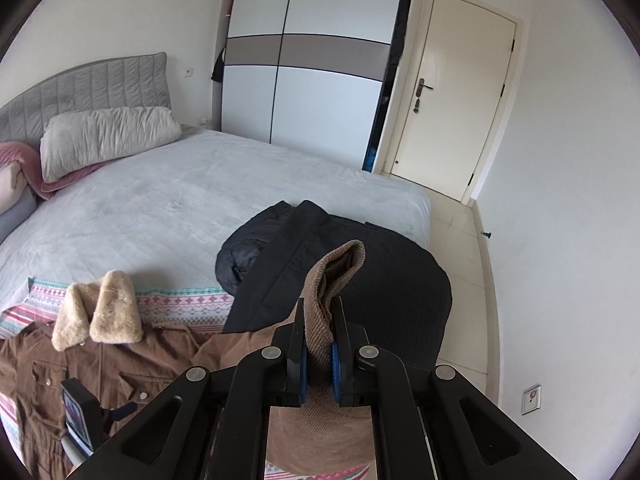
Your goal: Fold large clothes
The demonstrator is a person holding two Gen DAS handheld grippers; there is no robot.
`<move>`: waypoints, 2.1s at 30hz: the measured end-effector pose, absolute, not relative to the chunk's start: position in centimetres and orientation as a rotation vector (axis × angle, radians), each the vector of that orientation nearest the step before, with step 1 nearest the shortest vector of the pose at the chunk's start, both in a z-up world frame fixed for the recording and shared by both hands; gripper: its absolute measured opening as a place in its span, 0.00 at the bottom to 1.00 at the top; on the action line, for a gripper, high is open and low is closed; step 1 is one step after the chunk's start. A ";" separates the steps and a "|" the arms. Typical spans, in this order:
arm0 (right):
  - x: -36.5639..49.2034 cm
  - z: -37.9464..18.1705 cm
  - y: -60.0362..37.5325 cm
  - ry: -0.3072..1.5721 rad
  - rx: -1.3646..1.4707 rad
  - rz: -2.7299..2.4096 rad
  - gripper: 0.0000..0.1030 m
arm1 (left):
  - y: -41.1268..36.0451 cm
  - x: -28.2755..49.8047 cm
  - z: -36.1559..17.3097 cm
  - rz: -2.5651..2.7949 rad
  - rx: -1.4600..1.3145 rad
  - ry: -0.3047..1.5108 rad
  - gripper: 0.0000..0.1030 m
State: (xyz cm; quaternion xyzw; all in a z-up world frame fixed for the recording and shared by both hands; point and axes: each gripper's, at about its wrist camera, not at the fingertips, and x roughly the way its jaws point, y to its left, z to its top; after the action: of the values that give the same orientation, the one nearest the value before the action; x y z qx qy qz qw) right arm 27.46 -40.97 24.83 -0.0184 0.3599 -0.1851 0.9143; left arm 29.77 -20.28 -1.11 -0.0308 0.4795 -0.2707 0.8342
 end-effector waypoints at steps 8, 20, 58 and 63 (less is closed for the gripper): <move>31.5 25.2 -27.2 0.860 -0.072 -0.264 0.09 | -8.6 24.7 3.5 -0.504 -0.025 0.909 0.79; 34.8 21.4 -13.5 1.014 0.140 0.160 0.48 | 4.3 25.4 0.6 -0.492 -0.384 0.889 0.79; 34.4 0.1 -36.8 1.055 0.224 -0.008 0.51 | -2.6 34.2 -3.6 -0.535 0.022 0.962 0.08; 35.2 0.5 -37.0 1.030 0.219 -0.023 0.51 | -1.8 35.3 1.8 -0.452 -0.033 0.813 0.07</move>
State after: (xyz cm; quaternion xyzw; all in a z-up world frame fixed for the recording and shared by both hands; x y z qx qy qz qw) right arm 35.18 -37.04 0.49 0.1046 0.4914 -0.0112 0.8646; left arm 35.30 -1.78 1.80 -0.0160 0.3919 -0.2180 0.8937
